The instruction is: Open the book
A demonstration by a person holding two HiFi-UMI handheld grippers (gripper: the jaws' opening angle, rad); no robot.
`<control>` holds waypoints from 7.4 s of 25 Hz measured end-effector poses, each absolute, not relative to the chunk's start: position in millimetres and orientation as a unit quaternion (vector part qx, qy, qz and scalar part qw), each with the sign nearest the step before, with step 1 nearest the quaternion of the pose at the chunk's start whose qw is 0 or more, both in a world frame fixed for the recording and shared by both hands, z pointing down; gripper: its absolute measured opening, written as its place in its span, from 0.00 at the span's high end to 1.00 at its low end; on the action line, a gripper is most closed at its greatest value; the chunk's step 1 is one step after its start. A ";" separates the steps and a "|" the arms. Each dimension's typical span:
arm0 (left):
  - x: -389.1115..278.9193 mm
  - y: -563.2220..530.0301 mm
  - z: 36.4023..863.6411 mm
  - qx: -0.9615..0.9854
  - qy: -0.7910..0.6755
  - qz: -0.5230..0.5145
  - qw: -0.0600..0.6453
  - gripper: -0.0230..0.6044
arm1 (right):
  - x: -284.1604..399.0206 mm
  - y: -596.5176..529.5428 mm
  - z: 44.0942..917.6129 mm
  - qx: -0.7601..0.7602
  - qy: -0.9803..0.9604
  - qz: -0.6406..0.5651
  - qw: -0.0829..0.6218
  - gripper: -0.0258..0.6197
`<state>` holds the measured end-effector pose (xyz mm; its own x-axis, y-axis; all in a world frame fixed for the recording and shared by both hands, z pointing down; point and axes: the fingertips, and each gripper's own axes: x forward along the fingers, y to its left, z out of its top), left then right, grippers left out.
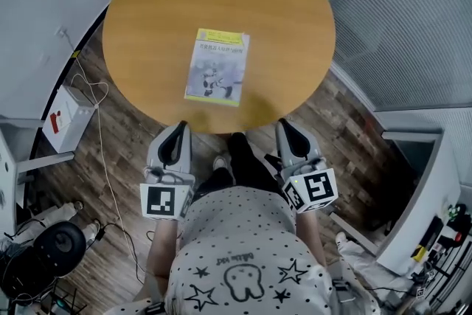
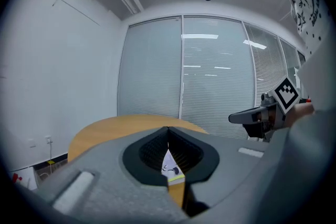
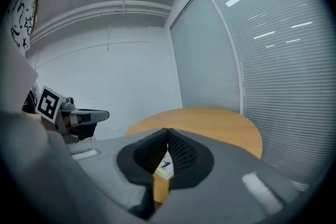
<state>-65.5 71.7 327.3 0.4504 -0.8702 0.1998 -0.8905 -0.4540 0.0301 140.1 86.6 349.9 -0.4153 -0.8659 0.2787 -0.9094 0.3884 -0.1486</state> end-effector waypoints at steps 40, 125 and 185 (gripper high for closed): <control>-24.5 -70.7 376.6 0.838 -0.527 0.119 0.074 0.95 | 154.0 -56.9 392.6 0.508 -0.835 0.193 0.083 0.96; -15.8 -57.2 529.9 0.877 -0.383 0.134 0.257 0.89 | 109.8 -39.6 481.0 0.546 -0.790 0.248 0.124 0.96; -126.1 -80.1 497.5 0.767 -0.549 -0.034 0.330 0.92 | 122.3 -65.6 370.2 0.573 -0.790 0.145 0.162 0.96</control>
<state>-126.1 -80.1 497.5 0.3950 -0.8647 0.3104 -0.8201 -0.1796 0.5433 122.3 -65.6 370.2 -0.2897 -0.8588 0.4225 -0.9529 0.3001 -0.0434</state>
